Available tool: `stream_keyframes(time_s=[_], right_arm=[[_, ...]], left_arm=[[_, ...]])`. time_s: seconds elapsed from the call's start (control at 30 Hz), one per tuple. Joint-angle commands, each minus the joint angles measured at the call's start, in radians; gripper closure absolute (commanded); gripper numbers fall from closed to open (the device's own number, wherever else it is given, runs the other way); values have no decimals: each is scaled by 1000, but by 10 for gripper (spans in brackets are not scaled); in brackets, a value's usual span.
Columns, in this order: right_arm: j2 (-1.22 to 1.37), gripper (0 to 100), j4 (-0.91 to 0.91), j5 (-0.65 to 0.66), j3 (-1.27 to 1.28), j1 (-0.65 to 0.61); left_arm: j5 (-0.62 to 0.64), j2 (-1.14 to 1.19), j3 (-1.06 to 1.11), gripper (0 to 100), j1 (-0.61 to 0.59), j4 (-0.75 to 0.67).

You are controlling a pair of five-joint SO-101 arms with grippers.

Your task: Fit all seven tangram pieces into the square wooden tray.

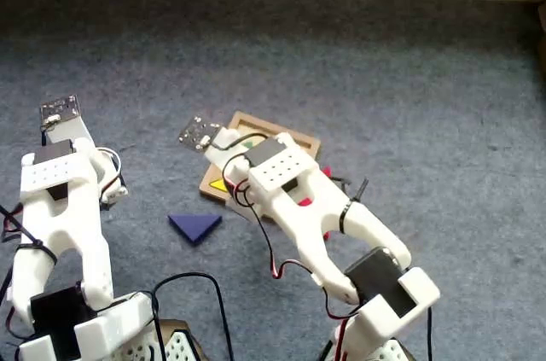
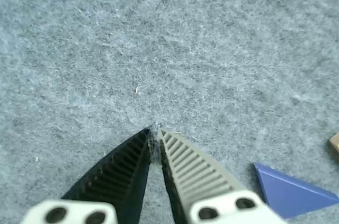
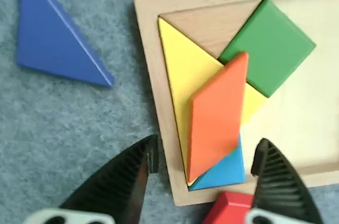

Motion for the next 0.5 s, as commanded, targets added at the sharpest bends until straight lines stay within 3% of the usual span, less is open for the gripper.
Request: stream_keyframes(time_s=[0.0, 0.47], right_arm=[[-65, 724, 16, -8, -5, -24], [-25, 728, -120, -6, 105, -24]], left_arm=[[-9, -35, -2, 989, -8, -12], [-9, -35, -4, 989, -8, -12]])
